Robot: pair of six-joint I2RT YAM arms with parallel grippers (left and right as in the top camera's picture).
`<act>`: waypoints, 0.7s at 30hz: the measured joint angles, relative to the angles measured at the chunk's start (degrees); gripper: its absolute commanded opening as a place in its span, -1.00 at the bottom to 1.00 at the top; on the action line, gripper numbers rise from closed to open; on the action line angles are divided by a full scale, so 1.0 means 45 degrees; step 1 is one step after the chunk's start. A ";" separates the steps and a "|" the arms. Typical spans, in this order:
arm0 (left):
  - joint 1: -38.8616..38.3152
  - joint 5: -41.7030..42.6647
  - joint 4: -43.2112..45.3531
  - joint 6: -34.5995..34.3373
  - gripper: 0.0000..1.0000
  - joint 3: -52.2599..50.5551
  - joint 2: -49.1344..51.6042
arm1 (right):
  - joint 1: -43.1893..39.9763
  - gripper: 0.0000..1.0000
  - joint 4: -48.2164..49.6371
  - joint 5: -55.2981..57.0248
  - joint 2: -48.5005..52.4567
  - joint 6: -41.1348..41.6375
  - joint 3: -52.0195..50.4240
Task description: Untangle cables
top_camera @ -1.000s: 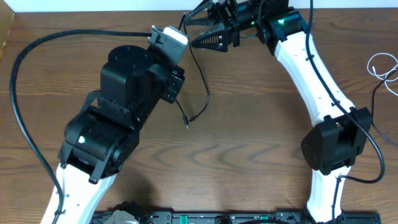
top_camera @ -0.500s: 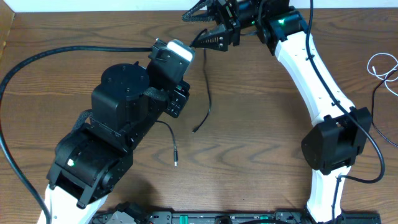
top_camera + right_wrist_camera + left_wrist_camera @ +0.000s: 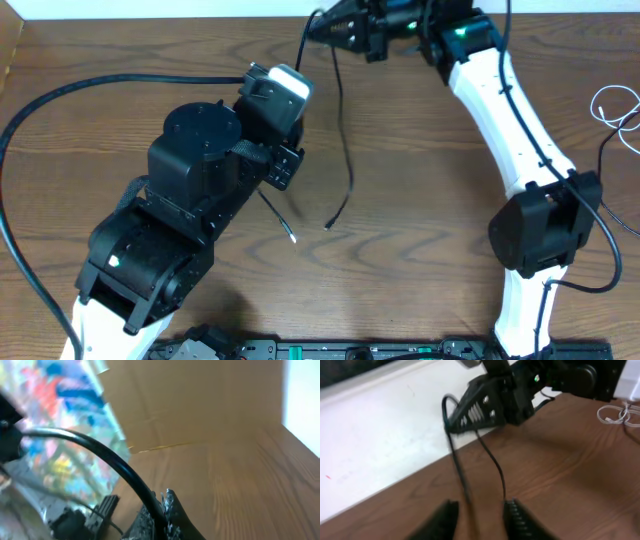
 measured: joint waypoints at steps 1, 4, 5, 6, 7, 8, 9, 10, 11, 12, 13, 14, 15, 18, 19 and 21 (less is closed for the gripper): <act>0.0000 0.0015 -0.0010 0.0034 -0.05 0.0000 0.0000 | -0.0160 -0.97 -0.0010 0.0325 0.0005 0.0364 0.0000; 0.0000 0.0015 -0.0015 -0.0073 0.00 0.0000 0.0000 | -0.0908 -0.97 -0.0034 0.1530 0.0024 0.1608 0.0000; 0.0000 0.0019 -0.0029 -0.0092 0.00 0.0000 0.0000 | -0.1209 -0.97 -0.0039 0.1889 0.0024 0.1977 0.0000; 0.0000 0.0019 -0.0053 -0.0097 0.01 0.0000 0.0000 | -0.1472 -0.97 -0.0044 0.2191 0.0024 0.2297 0.0000; 0.0000 0.0019 -0.0097 -0.0097 0.01 0.0000 0.0000 | -0.1792 -0.97 -0.0053 0.2477 0.0024 0.2623 0.0019; 0.0000 0.0019 -0.0136 -0.0097 0.02 0.0000 0.0000 | -0.2123 -0.97 -0.0083 0.2764 0.0029 0.2963 0.0083; 0.0000 0.0019 -0.0160 -0.0097 0.01 0.0000 0.0000 | -0.2453 -0.97 -0.0092 0.3007 0.0049 0.3225 0.0175; 0.0000 0.0019 -0.0199 -0.0097 0.01 0.0000 0.0000 | -0.2793 -0.97 -0.0107 0.3249 0.0073 0.3439 0.0335; 0.0000 0.0019 -0.0257 -0.0102 0.02 0.0000 0.0000 | -0.3196 -0.97 -0.0131 0.3483 0.0097 0.3662 0.0554; 0.0000 0.0019 -0.0301 -0.0097 0.02 0.0000 0.0000 | -0.3541 -0.98 -0.0180 0.3721 0.0107 0.3847 0.0772; 0.0000 0.0019 -0.0350 -0.0097 0.02 0.0000 0.0005 | -0.3963 -0.97 -0.0253 0.4017 0.0112 0.3993 0.1020; 0.0000 0.0019 -0.0364 -0.0102 0.02 0.0000 0.0019 | -0.4483 -0.97 -0.0423 0.4381 0.0112 0.4167 0.1336; 0.0000 0.0019 -0.0374 -0.0097 0.02 0.0000 0.0029 | -0.4731 -0.98 -0.0525 0.4585 0.0112 0.4206 0.1462; 0.0000 0.0019 -0.0384 -0.0107 0.02 0.0000 0.0121 | -0.6086 -0.98 -0.1287 0.5935 0.0112 0.4396 0.1972; 0.0000 0.0019 -0.0384 -0.0107 0.02 0.0000 0.0155 | -0.6518 -0.98 -0.1501 0.6363 0.0112 0.4435 0.1991; 0.0000 0.0019 -0.0393 -0.0107 0.02 0.0000 0.0277 | -0.7582 -0.98 -0.2429 0.7621 0.0117 0.4435 0.2001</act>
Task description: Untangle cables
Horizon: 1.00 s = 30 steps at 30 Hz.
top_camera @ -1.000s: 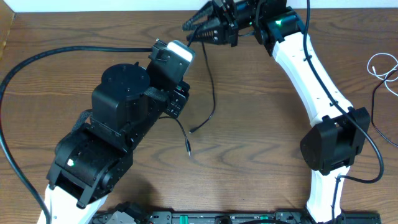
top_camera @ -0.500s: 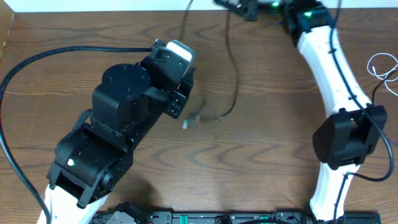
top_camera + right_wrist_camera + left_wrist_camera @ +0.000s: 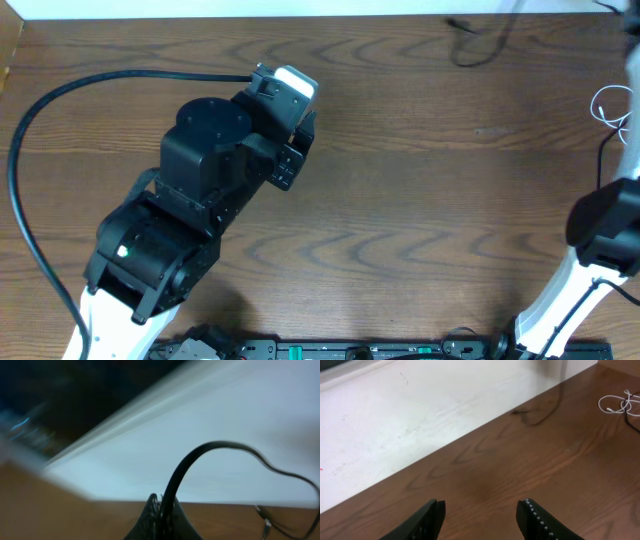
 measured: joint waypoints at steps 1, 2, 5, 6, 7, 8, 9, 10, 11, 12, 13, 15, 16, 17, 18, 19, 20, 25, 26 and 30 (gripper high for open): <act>0.0000 0.0000 0.0015 0.0000 0.02 0.0000 0.0053 | -0.0384 -0.98 -0.0398 0.0554 0.0005 -0.0029 0.0000; 0.0000 0.0000 0.0010 0.0000 0.02 0.0000 0.0097 | -0.0767 -0.98 -0.0792 0.1263 0.0005 -0.0102 0.0000; 0.0000 0.0000 0.0005 0.0000 0.02 0.0000 0.0296 | -0.1957 -0.98 -0.1690 0.4294 0.0010 -0.0345 0.0000; 0.0000 0.0000 0.0019 0.0000 0.02 0.0000 0.0345 | -0.2103 -0.98 -0.1826 0.4877 0.0010 -0.0384 0.0000; 0.0000 0.0000 0.0019 0.0000 0.02 0.0000 0.0403 | -0.2249 -0.98 -0.1914 0.5508 0.0024 -0.0423 0.0000; 0.0000 0.0000 0.0019 -0.0005 0.02 0.0000 0.0466 | -0.2356 -0.98 -0.1938 0.6003 0.0068 -0.0486 0.0000; 0.0000 0.0000 0.0019 -0.0044 0.02 0.0000 0.0534 | -0.2492 -0.98 -0.1938 0.6499 0.0141 -0.0568 0.0000; 0.0000 0.0000 0.0029 -0.0073 0.03 0.0000 0.0612 | -0.2560 -0.98 -0.1938 0.6693 0.0185 -0.0612 0.0000; 0.0000 0.0000 0.0044 -0.0165 0.02 0.0000 0.0690 | -0.2657 -0.89 -0.1943 0.6955 0.0287 -0.0651 0.0000; 0.0000 0.0000 0.0053 -0.0267 0.02 0.0000 0.0763 | -0.2739 -0.42 -0.1943 0.7145 0.0379 -0.0680 0.0000; 0.0000 0.0000 0.0053 -0.0335 0.02 0.0000 0.0835 | -0.2827 0.25 -0.1957 0.7305 0.0486 -0.0748 0.0000; 0.0000 0.0000 0.0053 -0.0408 0.02 0.0000 0.0996 | -0.3026 0.98 -0.2132 0.7587 0.0695 -0.0801 0.0000; 0.0000 0.0000 0.0053 -0.0427 0.02 0.0000 0.1059 | -0.3109 0.98 -0.2239 0.7669 0.0772 -0.0806 0.0000; 0.0000 0.0000 0.0053 -0.0432 0.02 0.0000 0.1122 | -0.3211 0.99 -0.2399 0.7698 0.0840 -0.0816 0.0000; 0.0000 0.0000 0.0053 -0.0437 0.02 0.0000 0.1171 | -0.3293 0.99 -0.2569 0.7684 0.0855 -0.0835 -0.0005; 0.0000 0.0000 0.0058 -0.0442 0.02 0.0000 0.1214 | -0.3381 0.99 -0.2773 0.7582 0.0860 -0.0850 -0.0015; 0.0000 0.0000 0.0053 -0.0461 0.02 0.0000 0.1258 | -0.3463 0.99 -0.2890 0.7436 0.0860 -0.0879 -0.0015; 0.0000 0.0000 0.0058 -0.0559 0.02 0.0000 0.1511 | -0.3730 0.99 -0.4498 0.5654 0.0797 -0.0894 -0.0010; 0.0000 0.0000 0.0058 -0.0578 0.03 0.0000 0.1569 | -0.3730 0.99 -0.5032 0.5294 0.0733 -0.0894 -0.0015; 0.0000 0.0000 0.0044 -0.0641 0.64 0.0000 0.1783 | -0.3648 0.98 -0.7470 0.4464 0.0102 -0.1117 -0.0029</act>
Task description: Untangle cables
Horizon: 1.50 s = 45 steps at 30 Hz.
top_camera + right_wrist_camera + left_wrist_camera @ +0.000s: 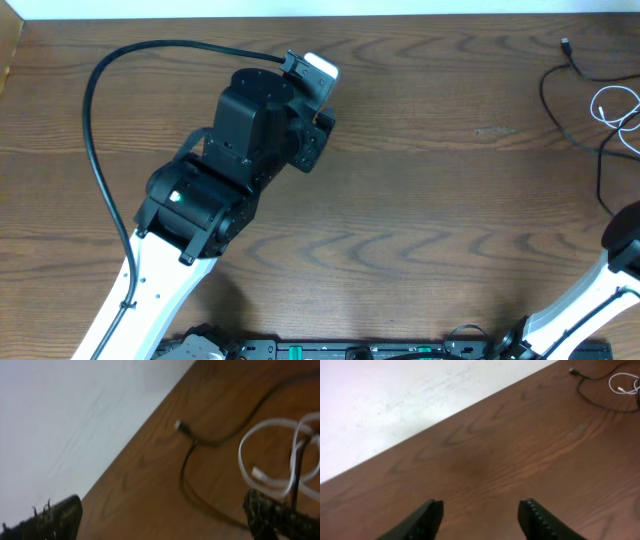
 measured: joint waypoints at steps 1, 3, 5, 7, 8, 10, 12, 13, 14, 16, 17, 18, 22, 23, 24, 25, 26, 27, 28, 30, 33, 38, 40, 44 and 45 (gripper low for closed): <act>0.0000 -0.0005 -0.0015 -0.0083 0.87 0.0000 0.0044 | 0.0005 0.99 -0.0325 -0.0063 -0.0126 -0.0092 -0.0005; 0.0000 -0.0005 -0.0029 -0.0024 0.88 0.0000 0.0121 | 0.0112 0.99 -0.1870 -0.0369 -0.0903 -0.0612 -0.0005; 0.0000 -0.0010 -0.0063 -0.0049 0.89 0.0000 0.0199 | 0.0272 0.99 -0.3109 -0.0617 -0.1651 -0.1365 -0.0005; 0.0000 -0.0010 -0.0078 -0.0049 0.89 0.0000 0.0287 | 0.0627 0.99 -0.4308 -0.0840 -0.2453 -0.2239 -0.0005; 0.0000 -0.0010 -0.0087 -0.0053 0.89 0.0000 0.0345 | 0.0865 0.98 -0.4867 -0.0903 -0.2851 -0.2676 -0.0005; 0.0000 -0.0015 -0.0107 -0.0049 0.89 0.0000 0.0442 | 0.1501 0.99 -0.5819 -0.1035 -0.3721 -0.3609 -0.0005; 0.0000 -0.0015 -0.0160 -0.0053 0.89 0.0000 0.0515 | 0.2176 0.99 -0.6547 -0.1039 -0.4517 -0.4255 -0.0005; 0.0000 -0.0015 -0.0170 -0.0053 0.89 0.0000 0.0539 | 0.2487 0.98 -0.6849 -0.0981 -0.4906 -0.4473 -0.0005; 0.0000 -0.0015 -0.0180 -0.0053 0.89 0.0000 0.0554 | 0.2807 0.98 -0.7208 -0.0894 -0.5357 -0.4682 -0.0005; 0.0000 -0.0015 -0.0189 -0.0053 0.90 0.0000 0.0563 | 0.3313 0.98 -0.7990 -0.0704 -0.6212 -0.4935 0.0000; 0.0000 -0.0010 -0.0185 -0.0053 0.90 0.0000 0.0563 | 0.3570 0.98 -0.8471 -0.0534 -0.6853 -0.5100 0.0000; 0.0000 -0.0010 -0.0199 -0.0053 0.90 0.0000 0.0563 | 0.3735 0.98 -0.8743 -0.0427 -0.7388 -0.5197 0.0005; 0.0000 -0.0015 -0.0199 -0.0053 0.90 0.0000 0.0568 | 0.3900 0.99 -0.9233 -0.0185 -0.9044 -0.5353 0.0010; 0.0000 -0.0015 -0.0189 -0.0053 0.90 0.0000 0.0568 | 0.3900 0.99 -0.9233 -0.0160 -0.9321 -0.5372 0.0010; 0.0000 -0.0010 -0.0199 -0.0053 0.90 0.0000 0.0568 | 0.3900 0.99 -0.9243 -0.0141 -0.9646 -0.5396 0.0010; 0.0000 -0.0015 -0.0194 -0.0053 0.90 0.0000 0.0568 | 0.3900 0.99 -0.9248 -0.0131 -0.9981 -0.5411 0.0010; 0.0000 -0.0015 -0.0189 -0.0053 0.90 0.0000 0.0568 | 0.3900 0.98 -0.9306 -0.0092 -1.0263 -0.5430 0.0015; 0.0000 -0.0015 -0.0194 -0.0053 0.90 0.0000 0.0568 | 0.3900 0.98 -0.9466 0.0000 -1.0545 -0.5435 0.0015; 0.0000 -0.0015 -0.0194 -0.0053 0.90 0.0000 0.0568 | 0.3900 0.98 -0.9680 0.0102 -1.0812 -0.5440 0.0019; 0.0000 -0.0015 -0.0194 -0.0053 0.91 0.0000 0.0568 | 0.3905 0.99 -0.9806 0.0520 -1.1254 -0.5498 0.0019; 0.0000 -0.0015 -0.0194 -0.0053 0.90 0.0000 0.0568 | 0.3905 0.99 -0.9811 0.1234 -1.1851 -0.5542 0.0019; 0.0000 -0.0010 -0.0189 -0.0053 0.91 0.0000 0.0568 | 0.3905 0.99 -0.9802 0.1821 -1.2755 -0.5581 -0.0194; 0.0000 -0.0015 -0.0189 -0.0053 0.91 0.0000 0.0568 | 0.3905 0.98 -0.9719 0.1923 -1.3197 -0.5688 -0.0782; 0.0000 -0.0015 -0.0194 -0.0053 0.91 0.0000 0.0568 | 0.3968 0.99 -0.8432 0.2084 -1.4396 -0.6057 -0.2973; 0.0000 -0.0019 -0.0189 -0.0053 0.91 0.0000 0.0568 | 0.4080 0.99 -0.7781 0.2108 -1.4795 -0.6193 -0.3740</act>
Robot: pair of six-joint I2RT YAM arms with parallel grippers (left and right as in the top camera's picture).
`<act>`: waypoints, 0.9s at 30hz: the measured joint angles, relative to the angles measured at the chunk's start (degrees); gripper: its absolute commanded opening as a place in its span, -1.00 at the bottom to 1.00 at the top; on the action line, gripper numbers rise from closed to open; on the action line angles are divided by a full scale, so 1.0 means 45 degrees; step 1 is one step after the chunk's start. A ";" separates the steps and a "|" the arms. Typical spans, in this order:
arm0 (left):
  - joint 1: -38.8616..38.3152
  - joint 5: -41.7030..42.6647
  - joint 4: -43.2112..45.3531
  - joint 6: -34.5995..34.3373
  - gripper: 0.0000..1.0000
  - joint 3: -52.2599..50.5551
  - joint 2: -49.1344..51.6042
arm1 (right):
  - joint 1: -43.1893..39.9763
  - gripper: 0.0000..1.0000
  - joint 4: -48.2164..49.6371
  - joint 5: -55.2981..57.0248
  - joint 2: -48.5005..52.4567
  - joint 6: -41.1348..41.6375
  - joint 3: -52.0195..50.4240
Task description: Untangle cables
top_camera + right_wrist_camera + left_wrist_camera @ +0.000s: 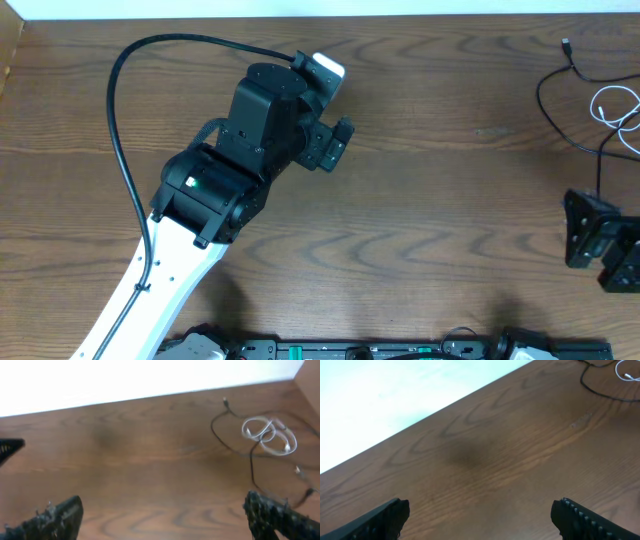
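Observation:
A thin black cable (556, 88) lies in loose curves at the table's far right, its plug (567, 43) near the back edge. A coiled white cable (615, 105) rests beside it, and black strands cross the coil in the right wrist view: black cable (220, 430), white coil (267, 435). Both also show at the left wrist view's top right, black cable (600, 389). My left gripper (338, 145) hovers open and empty over mid-table (480, 510). My right gripper (590, 235) is open and empty near the right edge, short of the cables (162, 510).
The left arm's own thick black lead (125, 130) arcs over the table's left half. A cardboard wall (310, 377) stands at the far right corner. A white floor strip (395, 390) runs beyond the table's back edge (420, 15).
My right gripper was close above the two cables; now it sits back near the right edge, viewing them from farther off. The left gripper's fingers stand wider apart. The cables lie unchanged.
First my right gripper held the black cable up at the back centre, its end dangling between the left gripper's open fingers. Then the right gripper held it at the far right back. Later the cable lay beside the white coil, released; now both grippers are open and apart from it.

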 measured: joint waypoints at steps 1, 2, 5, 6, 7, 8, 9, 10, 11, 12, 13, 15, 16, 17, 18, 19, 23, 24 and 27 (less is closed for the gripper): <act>0.0000 0.0005 0.0000 0.0000 0.91 0.0000 0.0000 | 0.0160 0.99 0.0651 0.0010 -0.0452 -0.0185 -0.0860; 0.0000 0.0005 0.0005 0.0000 0.91 0.0000 0.0000 | 0.0301 0.99 0.1287 0.0019 -0.0835 -0.0335 -0.1588; 0.0000 0.0005 -0.0010 0.0000 0.91 0.0000 0.0000 | 0.0821 0.99 0.3444 0.0034 -0.2278 -0.0850 -0.4206; 0.0000 0.0005 0.0000 0.0000 0.91 0.0000 0.0000 | 0.0981 0.99 0.4216 0.0044 -0.2778 -0.0981 -0.5100; 0.0000 0.0005 0.0005 0.0000 0.91 0.0000 0.0000 | 0.1112 0.98 0.4915 0.0044 -0.3274 -0.1078 -0.6013; 0.0000 0.0005 0.0010 0.0000 0.91 0.0000 0.0000 | 0.1219 0.99 0.5430 0.0039 -0.3687 -0.1151 -0.6781; 0.0000 0.0005 -0.0005 0.0000 0.91 0.0000 0.0000 | 0.1355 0.99 0.6135 0.0034 -0.4172 -0.1200 -0.7718; 0.0000 0.0005 -0.0005 0.0000 0.91 0.0000 0.0000 | 0.1467 0.98 0.6931 0.0029 -0.4643 -0.1219 -0.8631; 0.0000 0.0005 0.0000 0.0000 0.91 0.0000 0.0000 | 0.1559 0.99 0.7606 0.0034 -0.5037 -0.1234 -0.9442; 0.0000 0.0010 -0.0005 0.0000 0.91 0.0000 0.0000 | 0.1661 0.99 0.8140 0.0039 -0.5425 -0.1253 -1.0273; 0.0000 0.0005 -0.0010 0.0000 0.91 0.0000 0.0000 | 0.1773 0.98 0.9345 0.0049 -0.5931 -0.1239 -1.1390; 0.0000 0.0010 -0.0010 0.0000 0.91 0.0000 0.0000 | 0.1865 0.99 1.0443 0.0039 -0.6465 -0.1253 -1.2599; 0.0000 0.0005 -0.0015 0.0000 0.91 0.0000 0.0000 | 0.1933 0.99 1.1026 0.0034 -0.6892 -0.1258 -1.3498; 0.0000 0.0005 -0.0019 0.0000 0.91 0.0000 0.0000 | 0.1987 0.98 1.1492 0.0029 -0.7213 -0.1253 -1.4188; 0.0000 0.0010 -0.0015 0.0000 0.91 0.0000 0.0000 | 0.2025 0.99 1.2080 0.0034 -0.7514 -0.1243 -1.4858; 0.0000 0.0010 -0.0010 0.0000 0.92 0.0000 0.0000 | 0.2093 0.99 1.2716 0.0029 -0.7888 -0.1263 -1.5645; 0.0000 0.0005 -0.0010 0.0000 0.91 0.0000 0.0000 | 0.2409 0.99 1.4931 0.0034 -0.9107 -0.1253 -1.8277; 0.0000 0.0005 -0.0010 0.0000 0.91 0.0000 0.0000 | 0.2463 0.98 1.5217 0.0034 -0.9316 -0.1263 -1.8748; 0.0000 0.0005 -0.0010 0.0000 0.92 0.0000 0.0000 | 0.2628 0.99 1.6553 0.0034 -1.0044 -0.1205 -2.0380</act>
